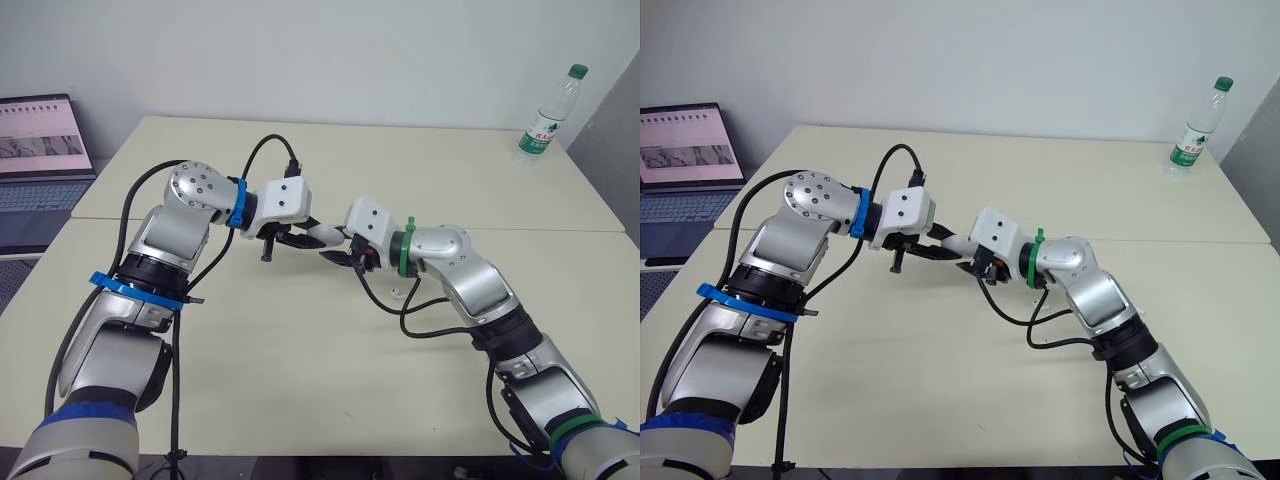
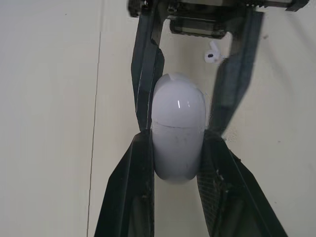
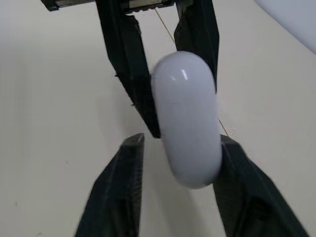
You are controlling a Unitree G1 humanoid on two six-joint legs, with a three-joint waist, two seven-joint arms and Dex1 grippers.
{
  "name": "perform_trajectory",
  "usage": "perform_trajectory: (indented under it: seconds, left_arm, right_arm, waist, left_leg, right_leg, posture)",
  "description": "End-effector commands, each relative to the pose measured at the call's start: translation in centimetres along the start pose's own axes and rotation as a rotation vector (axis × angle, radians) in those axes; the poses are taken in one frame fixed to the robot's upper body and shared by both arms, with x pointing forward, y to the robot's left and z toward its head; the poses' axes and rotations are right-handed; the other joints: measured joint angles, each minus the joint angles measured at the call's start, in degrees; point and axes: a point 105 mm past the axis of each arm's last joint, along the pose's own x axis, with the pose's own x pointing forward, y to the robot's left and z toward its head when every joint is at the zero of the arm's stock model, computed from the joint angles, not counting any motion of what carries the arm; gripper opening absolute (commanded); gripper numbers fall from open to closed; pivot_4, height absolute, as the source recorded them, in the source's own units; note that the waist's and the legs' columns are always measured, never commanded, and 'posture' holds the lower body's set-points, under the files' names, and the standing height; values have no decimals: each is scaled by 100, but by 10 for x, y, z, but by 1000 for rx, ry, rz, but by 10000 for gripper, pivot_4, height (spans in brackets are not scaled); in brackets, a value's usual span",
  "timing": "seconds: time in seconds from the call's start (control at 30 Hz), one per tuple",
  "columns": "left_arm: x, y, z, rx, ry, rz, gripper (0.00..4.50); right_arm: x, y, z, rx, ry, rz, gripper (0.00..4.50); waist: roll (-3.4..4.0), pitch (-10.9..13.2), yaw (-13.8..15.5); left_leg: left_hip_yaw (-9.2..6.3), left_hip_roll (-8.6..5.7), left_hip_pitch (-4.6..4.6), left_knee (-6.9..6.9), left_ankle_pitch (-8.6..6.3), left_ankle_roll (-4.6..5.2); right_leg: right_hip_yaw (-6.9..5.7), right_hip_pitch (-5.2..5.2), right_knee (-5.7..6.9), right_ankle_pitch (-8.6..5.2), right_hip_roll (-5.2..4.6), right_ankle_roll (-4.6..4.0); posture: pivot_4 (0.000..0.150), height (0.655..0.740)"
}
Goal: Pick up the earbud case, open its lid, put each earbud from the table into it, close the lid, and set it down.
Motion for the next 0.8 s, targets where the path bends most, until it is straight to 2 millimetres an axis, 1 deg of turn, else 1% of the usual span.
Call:
perform_trajectory:
  seconds: [0.03,0.13,0.17,0.33,0.53,0.8]
  left_arm:
    - [-14,7,2,-104,-83,75,7687]
    - [-17,3,-3,-192,-124,86,7687]
    - [-18,1,-4,-211,-133,88,7687]
    - [-19,-4,-6,-254,-153,94,7687]
    - [-18,-4,-3,-246,-165,99,7687]
    - [-16,-7,1,-238,-172,80,7687]
  right_arm:
    - [-20,-16,22,-15,-90,-26,32181]
    - [-31,-23,27,-1,-113,-53,42834]
    - [-33,-25,30,2,-123,-62,44864]
    - [-32,-26,40,-14,-149,-96,44864]
    - [-26,-23,39,-35,-134,-90,44864]
    - [-24,-29,36,-32,-122,-137,44864]
  waist:
    - [0,0,-2]
    - [0,0,0]
    - [0,0,-2]
    - [0,0,-1]
    - [0,0,1]
    - [0,0,1]
  left_leg:
    - [0,0,0,0,0,0]
    - [-1,0,0,1,0,0]
    - [-1,0,0,1,0,0]
    - [-5,4,1,1,0,0]
    - [-3,-3,0,1,0,-1]
    - [-2,-2,0,1,0,-1]
  right_leg:
    - [-1,-1,2,0,0,0]
    - [-1,-1,3,0,-2,0]
    - [-1,-1,4,0,-6,0]
    - [0,-2,8,0,-14,-1]
    - [0,-1,7,0,-14,-1]
    - [4,-2,7,0,-14,-1]
  posture:
    - [1500,7400]
    - [1500,7400]
    - [1500,7400]
    - [1500,7400]
    - [1500,7400]
    - [1500,7400]
